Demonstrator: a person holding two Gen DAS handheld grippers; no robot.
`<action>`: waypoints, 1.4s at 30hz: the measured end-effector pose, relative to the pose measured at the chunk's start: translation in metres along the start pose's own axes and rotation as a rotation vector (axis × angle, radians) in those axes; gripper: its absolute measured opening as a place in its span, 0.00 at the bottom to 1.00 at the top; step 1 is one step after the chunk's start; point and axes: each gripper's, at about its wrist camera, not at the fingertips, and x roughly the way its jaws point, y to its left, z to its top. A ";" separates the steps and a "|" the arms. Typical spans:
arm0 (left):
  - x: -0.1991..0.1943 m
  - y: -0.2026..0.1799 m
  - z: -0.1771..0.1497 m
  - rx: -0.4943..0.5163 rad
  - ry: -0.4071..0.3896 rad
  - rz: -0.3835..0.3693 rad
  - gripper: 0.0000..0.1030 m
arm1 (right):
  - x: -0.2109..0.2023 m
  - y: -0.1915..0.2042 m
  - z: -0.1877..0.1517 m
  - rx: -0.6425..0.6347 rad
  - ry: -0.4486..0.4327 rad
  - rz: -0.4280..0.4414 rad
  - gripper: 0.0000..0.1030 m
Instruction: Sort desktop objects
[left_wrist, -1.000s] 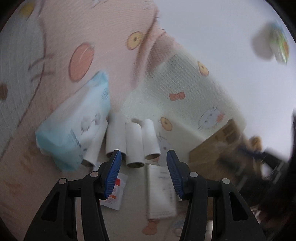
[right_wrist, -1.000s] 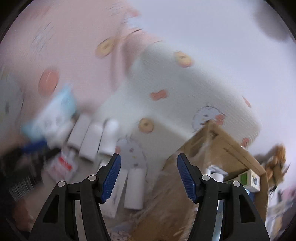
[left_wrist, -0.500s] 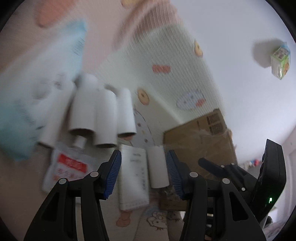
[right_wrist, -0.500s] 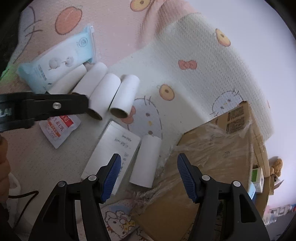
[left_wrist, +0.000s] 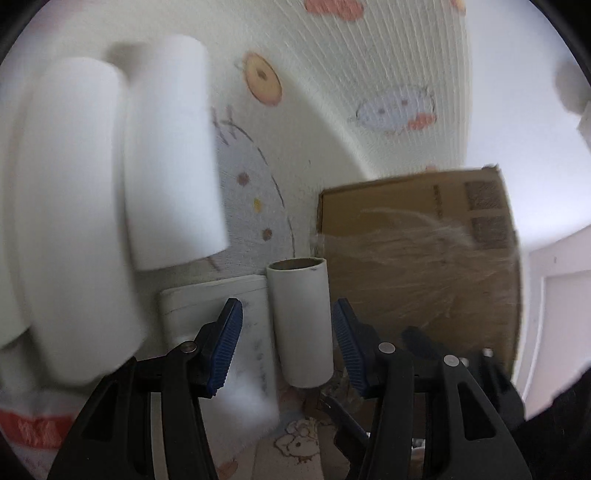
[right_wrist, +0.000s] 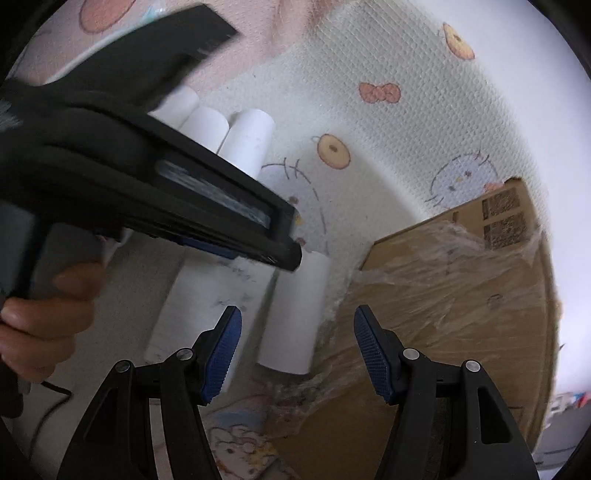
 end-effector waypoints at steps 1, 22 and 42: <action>0.004 -0.003 0.001 0.014 0.015 -0.002 0.53 | 0.000 0.003 -0.001 -0.025 0.001 -0.029 0.59; 0.043 -0.023 0.030 0.030 0.116 0.096 0.46 | -0.003 0.010 -0.014 -0.085 0.029 -0.072 0.59; -0.079 -0.015 -0.018 0.072 -0.156 0.063 0.45 | -0.029 0.018 -0.025 -0.076 -0.172 0.040 0.59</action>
